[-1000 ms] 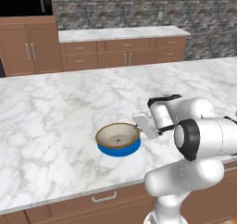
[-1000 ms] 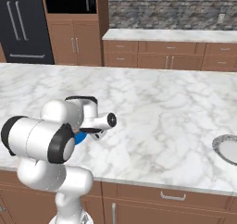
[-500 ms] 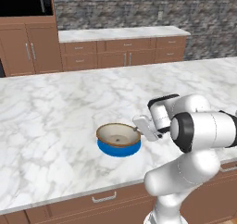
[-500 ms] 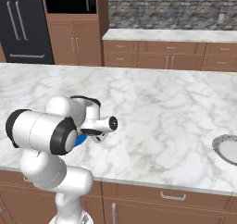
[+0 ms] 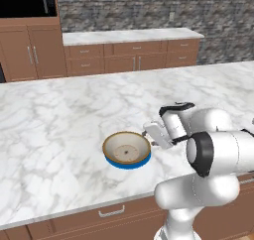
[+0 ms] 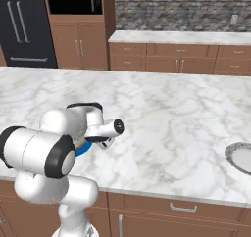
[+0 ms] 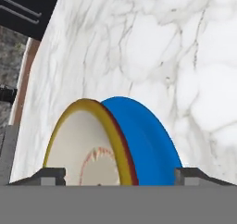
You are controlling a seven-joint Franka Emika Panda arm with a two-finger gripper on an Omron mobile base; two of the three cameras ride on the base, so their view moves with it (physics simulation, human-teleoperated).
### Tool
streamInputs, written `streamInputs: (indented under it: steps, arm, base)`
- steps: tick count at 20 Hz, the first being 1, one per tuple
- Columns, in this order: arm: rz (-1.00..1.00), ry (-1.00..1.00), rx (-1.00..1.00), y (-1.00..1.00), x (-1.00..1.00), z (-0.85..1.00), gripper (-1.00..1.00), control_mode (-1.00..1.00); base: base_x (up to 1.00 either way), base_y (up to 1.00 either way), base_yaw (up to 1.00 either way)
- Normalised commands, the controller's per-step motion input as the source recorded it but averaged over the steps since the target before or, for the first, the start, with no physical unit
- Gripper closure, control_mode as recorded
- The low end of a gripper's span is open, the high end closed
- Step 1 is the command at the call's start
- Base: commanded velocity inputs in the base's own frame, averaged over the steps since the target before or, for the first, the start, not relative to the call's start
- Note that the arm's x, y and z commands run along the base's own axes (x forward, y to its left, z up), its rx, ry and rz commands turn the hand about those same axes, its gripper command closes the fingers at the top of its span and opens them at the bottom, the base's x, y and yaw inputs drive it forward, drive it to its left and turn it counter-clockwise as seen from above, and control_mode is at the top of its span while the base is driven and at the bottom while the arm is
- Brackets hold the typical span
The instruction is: Move the bowls from the cabinet to the plates on the dining table.
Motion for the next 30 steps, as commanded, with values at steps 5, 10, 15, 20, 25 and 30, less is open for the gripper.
streamInputs:
  steps: [5,10,15,20,25,30]
  arm:
    - [-0.09,-0.02,-0.15,-0.05,-0.83,0.70,-1.00,-1.00]
    - [-0.09,-0.07,-0.20,-0.17,-0.91,0.63,-1.00,-1.00]
    - [-0.08,0.00,-0.21,-0.25,-0.81,0.77,-1.00,-1.00]
    - [-0.04,0.00,-0.20,-0.16,-0.77,0.83,-1.00,-1.00]
    - [0.00,0.01,-0.16,-0.04,-0.83,0.93,-1.00,-1.00]
    - [0.00,0.03,-0.11,0.00,-0.99,0.77,-1.00,-1.00]
  base:
    - [0.00,0.00,0.00]
    - [0.00,0.00,0.00]
    - [0.00,0.00,0.00]
    - [0.00,0.00,0.00]
    - [0.00,0.00,0.00]
    - [0.00,0.00,0.00]
